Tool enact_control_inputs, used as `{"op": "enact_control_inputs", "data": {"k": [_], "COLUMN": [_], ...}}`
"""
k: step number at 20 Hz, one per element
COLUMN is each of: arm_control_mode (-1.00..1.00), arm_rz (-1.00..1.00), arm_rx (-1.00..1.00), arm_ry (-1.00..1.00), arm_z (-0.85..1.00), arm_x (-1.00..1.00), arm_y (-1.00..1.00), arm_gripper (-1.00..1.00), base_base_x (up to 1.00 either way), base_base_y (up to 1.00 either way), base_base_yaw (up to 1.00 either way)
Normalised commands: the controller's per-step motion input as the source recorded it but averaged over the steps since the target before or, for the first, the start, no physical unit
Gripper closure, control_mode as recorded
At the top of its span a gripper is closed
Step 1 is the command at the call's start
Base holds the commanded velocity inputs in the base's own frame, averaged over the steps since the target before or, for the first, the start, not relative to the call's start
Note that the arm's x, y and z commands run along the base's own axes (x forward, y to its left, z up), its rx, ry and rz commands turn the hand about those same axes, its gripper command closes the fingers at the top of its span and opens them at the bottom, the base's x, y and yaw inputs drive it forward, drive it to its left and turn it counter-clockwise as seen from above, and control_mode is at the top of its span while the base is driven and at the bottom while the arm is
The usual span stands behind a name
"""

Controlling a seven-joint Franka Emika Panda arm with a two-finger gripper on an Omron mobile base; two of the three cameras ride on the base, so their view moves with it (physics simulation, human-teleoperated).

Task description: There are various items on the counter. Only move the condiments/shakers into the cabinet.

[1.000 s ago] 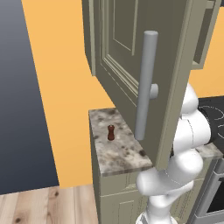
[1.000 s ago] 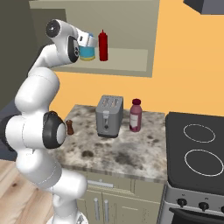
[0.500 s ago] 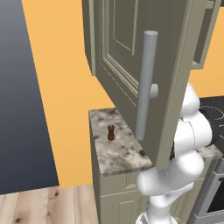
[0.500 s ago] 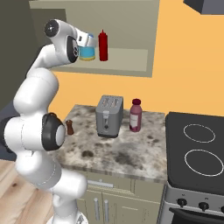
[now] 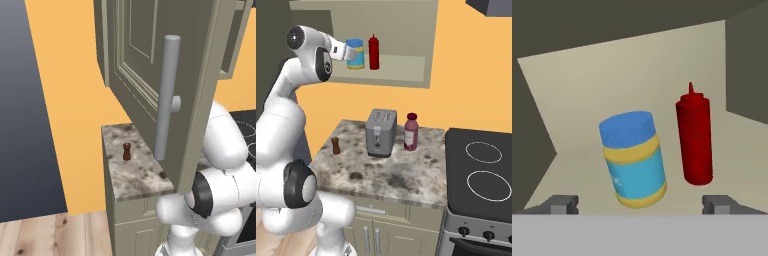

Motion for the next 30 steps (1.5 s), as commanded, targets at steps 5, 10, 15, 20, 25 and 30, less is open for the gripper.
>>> {"op": "enact_control_inputs", "data": {"k": [5, 10, 15, 20, 25, 30], "arm_control_mode": [-1.00, -1.00, -1.00, -1.00, -1.00, -1.00], "arm_rz": [0.00, 0.02, 0.09, 0.21, 0.24, 0.00], "arm_rx": [0.00, 0.03, 0.10, 0.08, -0.03, -0.09], "arm_ry": [0.02, 0.13, 0.23, 0.36, 0.41, 0.16], "arm_z": [0.00, -0.17, -0.33, -0.48, -0.70, -0.84], "arm_x": [-1.00, -1.00, -1.00, -1.00, -0.50, -0.01], "arm_y": [0.00, -0.05, -0.15, -0.06, 0.01, 0.07], "arm_gripper": [-1.00, -1.00, -1.00, -1.00, -1.00, -1.00], "base_base_x": [0.00, 0.00, 0.00, 0.00, 0.00, 0.00], "base_base_y": [0.00, 0.00, 0.00, 0.00, 0.00, 0.00], "base_base_yaw": [0.00, 0.00, 0.00, 0.00, 0.00, 0.00]}}
